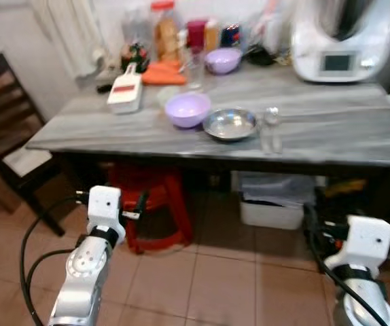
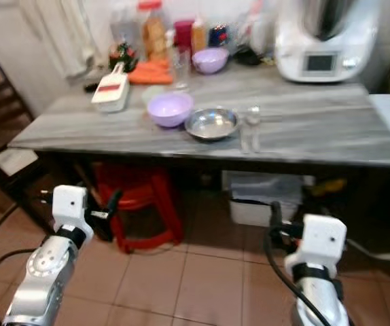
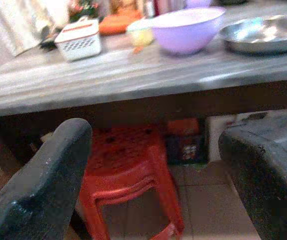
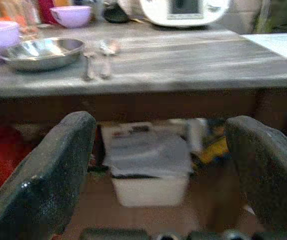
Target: Setting the table
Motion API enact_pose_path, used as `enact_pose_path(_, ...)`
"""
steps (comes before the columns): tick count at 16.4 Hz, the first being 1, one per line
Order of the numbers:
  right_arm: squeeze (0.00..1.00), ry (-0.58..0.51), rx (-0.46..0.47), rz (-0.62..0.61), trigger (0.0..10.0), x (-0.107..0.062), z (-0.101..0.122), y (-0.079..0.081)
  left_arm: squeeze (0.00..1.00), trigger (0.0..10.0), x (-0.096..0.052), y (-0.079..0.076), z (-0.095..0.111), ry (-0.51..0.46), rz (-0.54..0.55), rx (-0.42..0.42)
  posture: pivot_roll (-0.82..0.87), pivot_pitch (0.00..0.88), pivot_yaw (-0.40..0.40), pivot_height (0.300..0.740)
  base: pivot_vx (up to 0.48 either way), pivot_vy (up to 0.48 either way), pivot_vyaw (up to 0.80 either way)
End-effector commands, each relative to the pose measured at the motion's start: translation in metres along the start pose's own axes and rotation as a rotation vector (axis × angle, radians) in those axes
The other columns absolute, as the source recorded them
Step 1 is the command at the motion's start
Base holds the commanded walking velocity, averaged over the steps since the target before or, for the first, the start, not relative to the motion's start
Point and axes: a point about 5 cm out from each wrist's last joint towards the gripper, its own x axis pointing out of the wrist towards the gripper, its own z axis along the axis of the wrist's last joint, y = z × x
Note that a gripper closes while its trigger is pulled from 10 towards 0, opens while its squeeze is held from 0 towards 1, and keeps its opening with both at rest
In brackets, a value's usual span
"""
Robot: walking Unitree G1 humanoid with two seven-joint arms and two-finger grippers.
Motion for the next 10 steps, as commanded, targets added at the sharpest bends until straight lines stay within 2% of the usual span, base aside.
enact_pose_path(1,0.00,-0.012,0.026,0.019,10.0,0.0008,0.0036,0.0073,0.00,10.0,-0.0013,0.0085,-0.0005,0.008,0.019,0.015,-0.06,0.000,0.094,0.740,-0.311,0.000,0.00)
enact_pose_path(9,0.00,-0.017,0.025,0.028,10.0,0.0024,0.0045,0.0076,0.00,10.0,-0.0010,0.0062,-0.0010,0.010,0.001,0.027,-0.06,0.000,0.098,0.740,-0.312,0.000,0.00)
enact_pose_path(10,0.00,-0.019,0.027,0.028,10.0,0.0033,0.0049,0.0076,0.00,10.0,-0.0009,0.0057,-0.0011,0.010,-0.004,0.022,-0.06,0.000,0.096,0.740,0.000,0.000,0.00)
